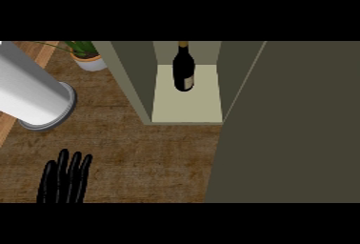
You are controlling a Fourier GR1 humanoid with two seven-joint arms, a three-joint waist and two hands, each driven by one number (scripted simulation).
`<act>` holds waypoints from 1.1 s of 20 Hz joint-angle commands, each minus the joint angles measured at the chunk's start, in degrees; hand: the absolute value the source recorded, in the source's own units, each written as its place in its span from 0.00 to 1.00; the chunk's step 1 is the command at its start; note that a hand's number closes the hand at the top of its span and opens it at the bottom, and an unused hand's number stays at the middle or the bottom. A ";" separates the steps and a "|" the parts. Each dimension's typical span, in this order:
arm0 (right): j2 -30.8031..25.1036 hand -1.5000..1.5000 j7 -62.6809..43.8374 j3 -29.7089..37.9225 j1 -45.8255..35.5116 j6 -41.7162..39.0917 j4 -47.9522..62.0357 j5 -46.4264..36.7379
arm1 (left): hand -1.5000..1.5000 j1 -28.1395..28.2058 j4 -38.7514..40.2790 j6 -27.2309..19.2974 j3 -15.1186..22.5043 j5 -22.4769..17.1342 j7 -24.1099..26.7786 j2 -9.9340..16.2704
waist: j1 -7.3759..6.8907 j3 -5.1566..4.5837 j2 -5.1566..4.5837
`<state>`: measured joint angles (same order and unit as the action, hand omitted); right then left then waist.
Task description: Pick up the wine, place it into the cabinet and close the cabinet
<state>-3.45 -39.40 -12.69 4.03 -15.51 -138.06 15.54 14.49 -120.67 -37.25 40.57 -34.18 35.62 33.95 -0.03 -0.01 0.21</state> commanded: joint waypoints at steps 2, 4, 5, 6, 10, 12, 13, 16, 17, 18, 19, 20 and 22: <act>0.35 1.00 -4.73 -6.09 7.18 -0.42 -10.66 8.84 | 0.00 3.88 -0.06 4.68 -6.10 -3.63 2.68 2.34 | 0.24 -0.04 0.18; -0.03 1.00 -6.14 -10.13 3.36 -0.98 -10.44 5.52 | 0.00 6.43 -0.52 6.61 -7.53 -3.89 5.24 2.96 | -0.44 -0.10 0.22; -0.54 1.00 -6.03 -12.64 2.86 -2.20 -11.46 4.38 | 0.00 5.05 -1.77 6.22 -9.15 -5.50 2.44 3.80 | -0.07 -0.08 0.25; -0.32 1.00 -5.73 -14.23 1.73 -2.16 -11.26 1.86 | 0.00 7.23 -2.15 7.86 -11.37 -6.47 3.66 5.47 | -0.44 -0.12 0.34; 2.50 1.00 -6.19 -21.62 0.38 0.09 -10.23 -1.24 | 0.00 8.30 -0.71 13.02 -17.81 -11.78 2.39 7.12 | -0.14 -0.10 0.19; 3.41 1.00 -5.04 -29.31 2.66 2.33 -9.95 -7.32 | 0.00 10.02 -4.00 11.48 -19.66 -11.48 0.54 9.45 | 0.19 -0.06 0.39; 3.42 1.00 -8.29 -28.30 0.51 3.73 -12.17 -5.65 | 0.00 11.95 -3.31 13.04 -18.81 -10.37 2.81 8.95 | -0.11 -0.09 0.40; 3.45 1.00 -6.58 -31.31 -2.20 7.27 -8.91 -8.68 | 0.00 13.63 -0.63 19.04 -24.26 -14.26 3.37 10.28 | -0.24 -0.13 0.31; 3.45 1.00 -7.18 -34.58 -3.21 10.47 -8.94 -9.91 | 0.00 13.17 0.01 18.67 -24.27 -13.36 2.90 10.64 | -0.02 -0.14 0.36; 3.45 1.00 -5.75 -36.26 -2.46 10.46 -7.80 -11.62 | 0.00 14.09 -0.92 20.06 -24.66 -14.59 2.33 10.63 | 0.00 -0.10 0.35; 3.45 1.00 -3.05 -38.95 -2.53 13.03 -5.40 -13.95 | 0.00 14.57 0.07 21.86 -27.54 -15.81 2.22 12.10 | -0.03 -0.11 0.41; 3.45 1.00 -1.90 -41.91 -3.81 16.39 -4.06 -15.86 | 0.00 11.78 -0.58 19.73 -29.30 -17.73 -0.75 12.24 | 0.40 -0.12 0.39; 3.42 1.00 -3.99 -43.55 -5.86 18.50 -3.96 -17.59 | 0.00 14.34 -2.09 22.73 -31.23 -18.45 -0.32 13.53 | -0.20 -0.12 0.42</act>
<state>-1.03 -43.16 -44.39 1.19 -2.43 -138.96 4.42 27.95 -121.86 -17.63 14.25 -49.47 37.12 45.26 -0.09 -0.13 0.60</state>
